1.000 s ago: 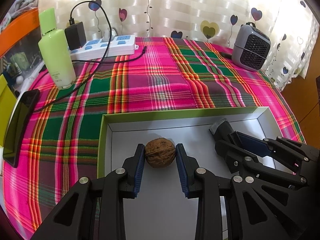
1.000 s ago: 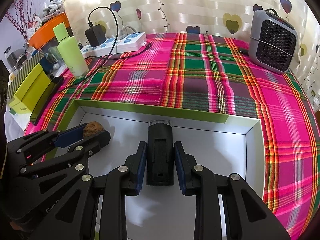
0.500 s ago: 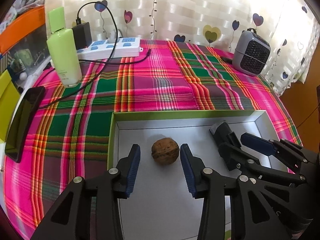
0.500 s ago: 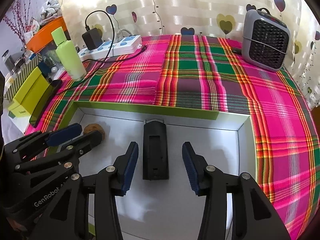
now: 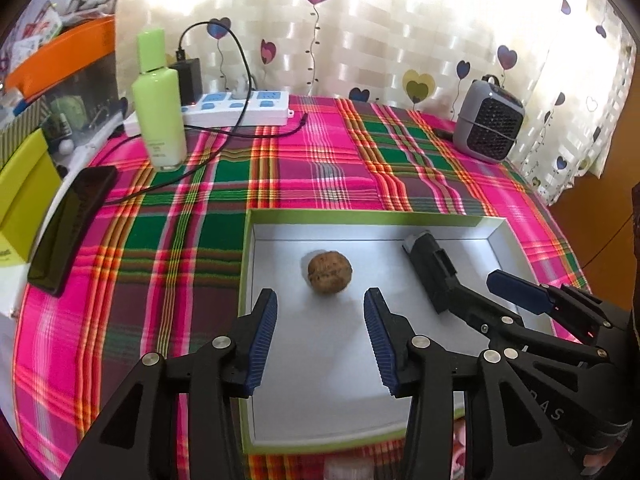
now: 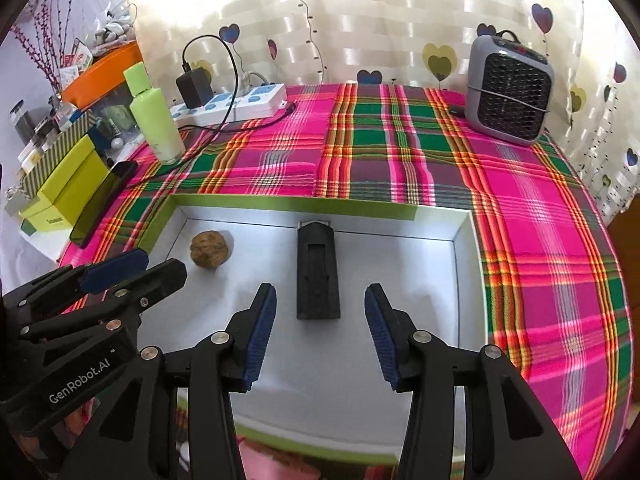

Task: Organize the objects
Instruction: 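Withdraw both open tools from the box back toward the remaining items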

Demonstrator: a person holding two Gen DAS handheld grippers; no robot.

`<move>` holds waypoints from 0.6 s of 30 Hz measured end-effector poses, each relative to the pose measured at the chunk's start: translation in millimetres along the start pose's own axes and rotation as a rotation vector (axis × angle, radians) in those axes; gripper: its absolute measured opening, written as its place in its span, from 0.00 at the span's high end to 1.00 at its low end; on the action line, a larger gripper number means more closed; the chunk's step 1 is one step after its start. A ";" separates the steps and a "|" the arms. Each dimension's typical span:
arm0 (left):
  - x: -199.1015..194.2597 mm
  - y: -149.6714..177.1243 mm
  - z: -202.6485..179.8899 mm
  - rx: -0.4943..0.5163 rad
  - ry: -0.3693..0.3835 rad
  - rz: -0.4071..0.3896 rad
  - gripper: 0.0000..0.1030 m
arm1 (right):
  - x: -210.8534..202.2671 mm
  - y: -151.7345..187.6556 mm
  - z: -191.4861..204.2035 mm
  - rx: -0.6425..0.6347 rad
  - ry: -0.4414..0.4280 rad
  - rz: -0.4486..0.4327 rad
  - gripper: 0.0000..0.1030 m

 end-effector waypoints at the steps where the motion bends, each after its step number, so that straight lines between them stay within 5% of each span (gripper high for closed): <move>1: -3.4 1.8 -0.9 0.003 -0.003 -0.007 0.57 | -3.7 1.4 0.1 0.000 0.001 -0.007 0.54; 18: -56.3 44.9 -16.3 0.057 -0.011 -0.066 0.57 | -58.6 44.5 10.7 0.020 -0.028 -0.069 0.54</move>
Point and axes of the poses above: each gripper's, at about its wrist camera, not at the fingertips, and x roughly the way its jaws point, z to its left, y to its underside, the point moved 8 cm from there along x, roughly the way its jaws point, and after that the axes turned 13 degrees about y, right-handed, at the moved point
